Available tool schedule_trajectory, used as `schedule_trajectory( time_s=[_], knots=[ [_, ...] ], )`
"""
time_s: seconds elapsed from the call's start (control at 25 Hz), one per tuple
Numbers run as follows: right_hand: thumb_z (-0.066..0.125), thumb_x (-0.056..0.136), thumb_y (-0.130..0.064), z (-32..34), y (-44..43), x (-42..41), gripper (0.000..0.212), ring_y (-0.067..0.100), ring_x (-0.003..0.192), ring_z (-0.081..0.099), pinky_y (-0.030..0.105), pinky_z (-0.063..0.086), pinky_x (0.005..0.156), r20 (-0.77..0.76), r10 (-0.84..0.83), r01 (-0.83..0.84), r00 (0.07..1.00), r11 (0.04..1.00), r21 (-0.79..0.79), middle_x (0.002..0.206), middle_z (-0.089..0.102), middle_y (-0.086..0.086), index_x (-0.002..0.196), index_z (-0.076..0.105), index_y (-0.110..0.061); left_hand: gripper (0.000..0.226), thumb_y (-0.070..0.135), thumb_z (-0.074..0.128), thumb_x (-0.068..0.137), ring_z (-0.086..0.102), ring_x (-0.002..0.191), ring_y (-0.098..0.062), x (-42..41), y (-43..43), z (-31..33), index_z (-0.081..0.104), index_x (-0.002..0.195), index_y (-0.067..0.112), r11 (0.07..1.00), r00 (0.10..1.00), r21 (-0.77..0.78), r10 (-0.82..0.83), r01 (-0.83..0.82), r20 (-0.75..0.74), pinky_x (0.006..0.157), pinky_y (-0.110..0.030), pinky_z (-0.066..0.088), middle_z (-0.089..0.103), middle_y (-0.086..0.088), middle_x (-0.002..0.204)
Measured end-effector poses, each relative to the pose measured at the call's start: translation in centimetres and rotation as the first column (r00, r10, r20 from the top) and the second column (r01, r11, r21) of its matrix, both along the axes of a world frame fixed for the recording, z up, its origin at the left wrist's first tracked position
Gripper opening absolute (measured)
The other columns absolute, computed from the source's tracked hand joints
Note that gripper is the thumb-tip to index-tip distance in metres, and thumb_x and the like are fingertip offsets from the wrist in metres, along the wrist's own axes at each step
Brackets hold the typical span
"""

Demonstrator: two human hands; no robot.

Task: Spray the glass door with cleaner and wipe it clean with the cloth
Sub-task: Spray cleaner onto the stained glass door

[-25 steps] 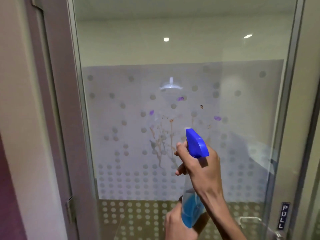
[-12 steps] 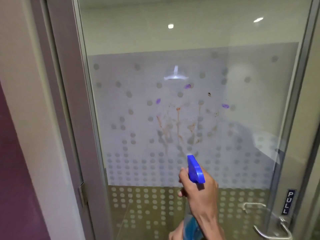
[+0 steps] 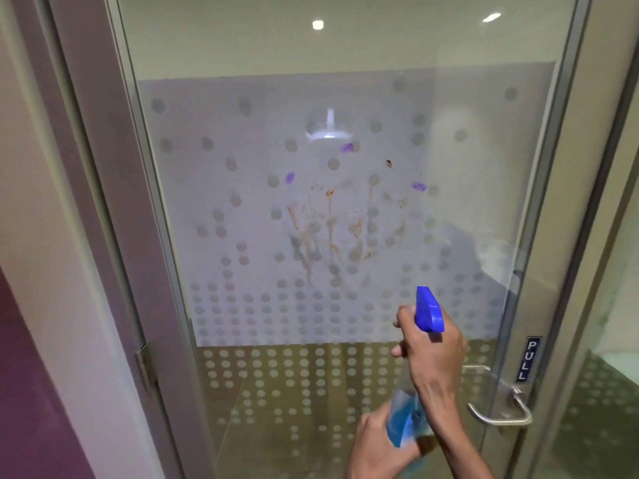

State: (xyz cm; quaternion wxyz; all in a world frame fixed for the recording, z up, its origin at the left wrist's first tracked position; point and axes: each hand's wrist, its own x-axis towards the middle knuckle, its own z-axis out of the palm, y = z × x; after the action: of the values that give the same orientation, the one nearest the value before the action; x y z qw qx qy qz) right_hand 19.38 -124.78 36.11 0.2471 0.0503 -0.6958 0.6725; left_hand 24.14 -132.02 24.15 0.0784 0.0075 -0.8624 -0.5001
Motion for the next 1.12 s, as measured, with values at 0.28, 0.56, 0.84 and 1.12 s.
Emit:
schedule_trajectory(
  time_s=[0.28,0.56,0.84,1.12],
  knots=[
    [0.065,0.084,-0.029,3.4,-1.1,-0.4,0.023,0.014,0.039,0.067,0.034,0.056,0.055,-0.060,0.025,-0.023,0.998,0.999,0.045,0.049,0.059,-0.007,0.067,0.056,-0.016,0.043,0.068,0.078,0.066,0.067,0.076,0.001,-0.8,-1.9,2.1,0.070,0.097,0.040,0.995,0.980,0.085,-0.025,0.042,-0.197,0.077,-0.030,0.059,0.075,0.016,0.086],
    [0.065,0.085,-0.033,5.2,-0.9,-0.5,0.027,0.016,0.046,0.074,0.037,0.059,0.057,-0.060,0.103,-0.105,0.993,0.994,-0.030,0.062,0.063,0.004,0.079,0.059,-0.008,0.100,0.100,0.024,0.071,0.073,0.110,-0.008,-1.2,-7.1,8.9,0.076,0.118,0.028,0.973,0.949,0.185,-0.075,0.137,-0.307,0.096,-0.026,0.058,0.077,0.001,0.120],
    [0.065,0.087,-0.035,7.2,-3.9,0.4,0.026,0.030,0.055,0.073,0.042,0.062,0.057,-0.113,0.131,-0.121,0.985,0.988,0.091,0.058,0.065,0.005,0.068,0.058,-0.019,0.070,0.068,0.030,0.099,0.079,0.089,-0.011,-3.1,-8.9,15.1,0.081,0.107,0.019,0.942,0.902,0.332,0.187,-0.052,-0.390,0.078,-0.024,0.063,0.082,0.005,0.097],
    [0.066,0.086,-0.028,10.9,-6.9,0.4,0.024,0.012,0.038,0.068,0.025,0.053,0.047,-0.118,0.226,-0.206,0.967,0.965,0.161,0.056,0.062,0.005,0.073,0.062,-0.008,0.046,0.048,0.035,0.103,0.067,0.107,-0.019,-2.9,-14.4,25.9,0.072,0.105,0.022,0.792,0.311,0.300,0.511,-0.531,-0.801,0.094,-0.043,0.053,0.075,0.006,0.109]
  ],
)
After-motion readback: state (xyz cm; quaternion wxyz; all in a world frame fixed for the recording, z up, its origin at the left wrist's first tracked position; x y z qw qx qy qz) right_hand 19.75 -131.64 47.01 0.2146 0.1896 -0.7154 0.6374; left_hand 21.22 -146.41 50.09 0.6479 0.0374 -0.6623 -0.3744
